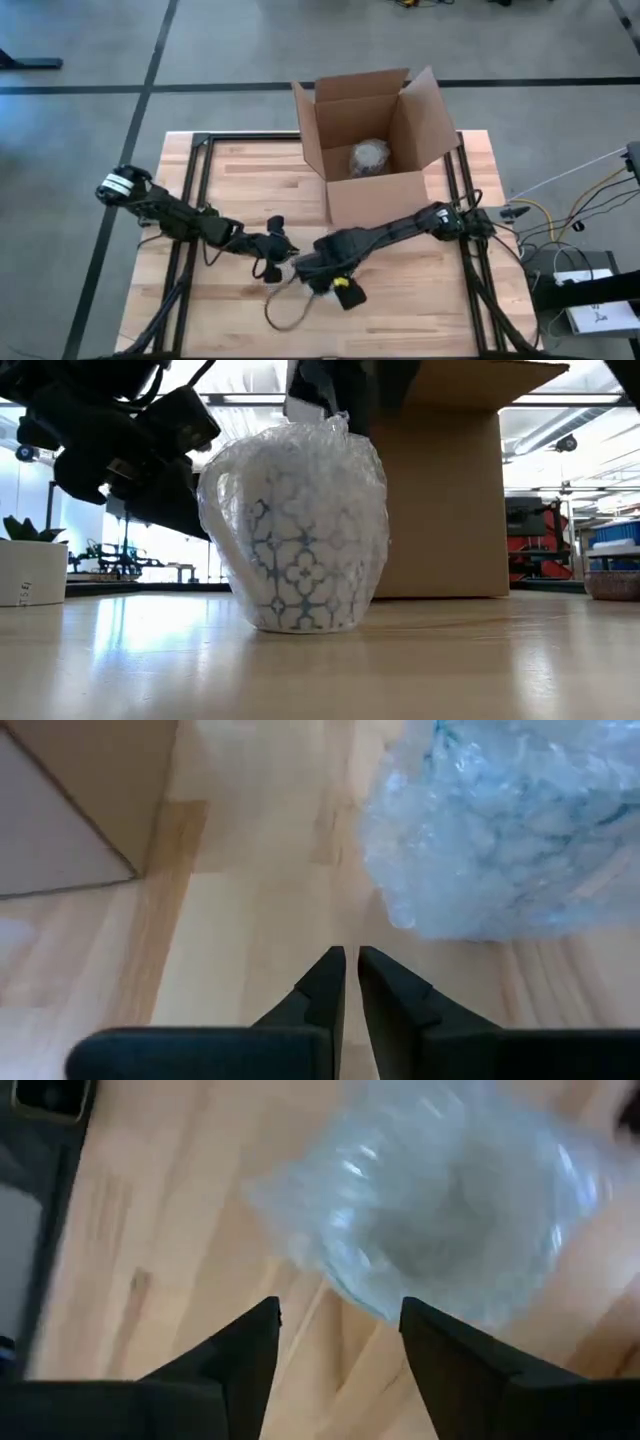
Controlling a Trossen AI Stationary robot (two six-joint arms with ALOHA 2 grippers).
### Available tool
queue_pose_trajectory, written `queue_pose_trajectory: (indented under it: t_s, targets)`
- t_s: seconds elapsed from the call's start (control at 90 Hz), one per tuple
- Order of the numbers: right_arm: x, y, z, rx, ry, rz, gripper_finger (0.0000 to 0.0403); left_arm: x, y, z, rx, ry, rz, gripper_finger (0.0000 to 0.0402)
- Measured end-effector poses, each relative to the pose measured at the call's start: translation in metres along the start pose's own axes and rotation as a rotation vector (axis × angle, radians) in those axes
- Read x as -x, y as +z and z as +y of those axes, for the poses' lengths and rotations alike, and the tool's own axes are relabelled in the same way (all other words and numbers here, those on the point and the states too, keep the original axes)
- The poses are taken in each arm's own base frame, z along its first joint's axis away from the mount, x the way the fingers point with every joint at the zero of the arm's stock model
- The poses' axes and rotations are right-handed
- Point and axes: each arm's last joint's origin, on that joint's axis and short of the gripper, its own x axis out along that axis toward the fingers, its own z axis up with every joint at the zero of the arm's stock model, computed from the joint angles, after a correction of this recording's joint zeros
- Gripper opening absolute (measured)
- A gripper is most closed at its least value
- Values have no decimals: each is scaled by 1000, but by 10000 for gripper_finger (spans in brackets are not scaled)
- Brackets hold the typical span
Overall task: Wrap mug
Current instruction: Put the wrapped blue patterned mug into the cardboard box
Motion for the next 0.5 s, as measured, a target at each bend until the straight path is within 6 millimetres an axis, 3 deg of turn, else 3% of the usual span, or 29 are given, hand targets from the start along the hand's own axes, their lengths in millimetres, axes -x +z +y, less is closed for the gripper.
queue_pose_trajectory:
  t_s: [0.1, 0.278, 0.5]
  targets:
    - [-7, 6, 9, 112, -43, -12, 189, 0, 0, 0, 1, 11, -2, 20]
    - [-9, 15, 8, 134, -61, -94, 176, 0, 2, 0, 5, 9, -17, 20]
    - [-40, 19, 0, 113, -17, -40, 173, 0, 2, 0, 5, 9, -17, 20]
